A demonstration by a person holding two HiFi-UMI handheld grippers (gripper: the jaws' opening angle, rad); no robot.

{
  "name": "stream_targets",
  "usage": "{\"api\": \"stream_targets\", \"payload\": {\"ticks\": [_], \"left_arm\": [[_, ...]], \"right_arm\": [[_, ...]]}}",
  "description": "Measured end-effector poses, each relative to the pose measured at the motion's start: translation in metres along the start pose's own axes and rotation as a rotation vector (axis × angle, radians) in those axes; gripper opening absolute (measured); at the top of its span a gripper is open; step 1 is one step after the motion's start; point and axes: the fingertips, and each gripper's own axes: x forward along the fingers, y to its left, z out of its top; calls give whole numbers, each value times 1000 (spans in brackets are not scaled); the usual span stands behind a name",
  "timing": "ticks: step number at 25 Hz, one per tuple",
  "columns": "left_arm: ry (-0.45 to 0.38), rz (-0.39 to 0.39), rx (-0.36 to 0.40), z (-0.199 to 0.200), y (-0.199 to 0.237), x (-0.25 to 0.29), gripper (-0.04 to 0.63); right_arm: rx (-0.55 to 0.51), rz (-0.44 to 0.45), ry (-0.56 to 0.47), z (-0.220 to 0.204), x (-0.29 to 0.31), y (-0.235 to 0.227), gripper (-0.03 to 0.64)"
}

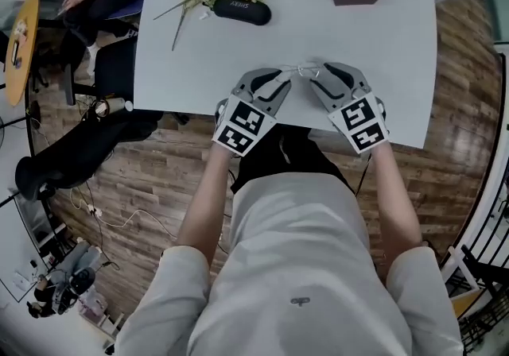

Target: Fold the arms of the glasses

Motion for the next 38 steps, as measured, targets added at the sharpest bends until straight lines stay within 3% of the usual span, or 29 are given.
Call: {"api": "stream_targets", "payload": {"ticks": [9, 25, 38], "left_arm": [[-138, 21, -58, 42, 15, -30, 101], [-314, -50, 58, 110, 56, -90, 61], [-381, -103, 90, 108, 62, -134, 34]], "right_arm": [[56, -68, -87, 44, -19, -3, 169], [153, -270, -251, 129, -50, 8, 104], [210, -408, -312, 151, -62, 37, 27]]}}
